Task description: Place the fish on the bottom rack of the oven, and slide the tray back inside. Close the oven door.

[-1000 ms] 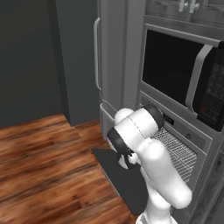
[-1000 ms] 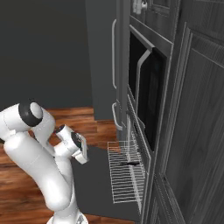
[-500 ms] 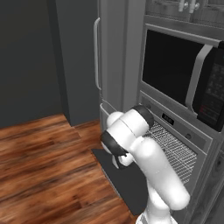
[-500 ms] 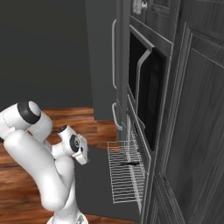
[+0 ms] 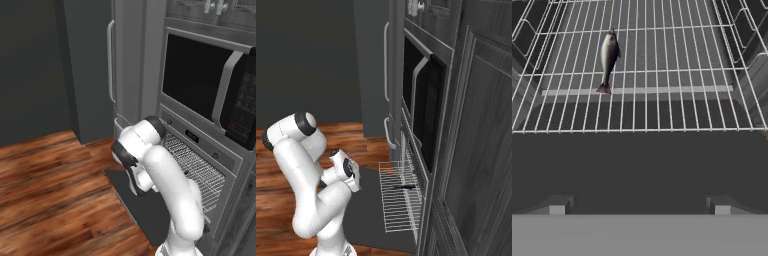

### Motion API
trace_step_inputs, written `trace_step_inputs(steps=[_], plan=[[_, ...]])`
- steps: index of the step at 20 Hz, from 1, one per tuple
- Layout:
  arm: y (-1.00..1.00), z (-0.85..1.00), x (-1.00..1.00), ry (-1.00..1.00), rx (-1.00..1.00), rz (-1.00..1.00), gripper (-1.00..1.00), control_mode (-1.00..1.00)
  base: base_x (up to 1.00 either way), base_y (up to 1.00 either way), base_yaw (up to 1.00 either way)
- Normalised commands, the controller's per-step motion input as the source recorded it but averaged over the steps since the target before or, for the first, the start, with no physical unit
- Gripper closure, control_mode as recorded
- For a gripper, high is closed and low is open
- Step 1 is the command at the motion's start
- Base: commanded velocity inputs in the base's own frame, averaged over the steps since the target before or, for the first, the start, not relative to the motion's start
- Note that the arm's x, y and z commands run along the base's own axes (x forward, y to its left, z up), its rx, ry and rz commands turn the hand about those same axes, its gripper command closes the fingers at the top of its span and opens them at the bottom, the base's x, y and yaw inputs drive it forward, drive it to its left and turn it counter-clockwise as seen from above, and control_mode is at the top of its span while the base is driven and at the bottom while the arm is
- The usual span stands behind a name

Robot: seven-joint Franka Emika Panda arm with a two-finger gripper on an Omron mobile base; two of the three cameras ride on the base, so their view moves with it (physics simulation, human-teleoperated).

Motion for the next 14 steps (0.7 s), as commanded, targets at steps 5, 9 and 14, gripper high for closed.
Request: trace_step_inputs(steps=[5,9,14], plan=[[-0.15,-0.36,0.24,0.00,0.00,0.00,-1.00,-1.00,0.00,0.00,0.00],[-0.12,-0.38,0.26,0.00,0.00,0.00,-1.00,-1.00,0.00,0.00,0.00],[-0.01,-0.42,0.33,0.00,0.00,0.00,-1.00,-1.00,0.00,0.00,0.00]])
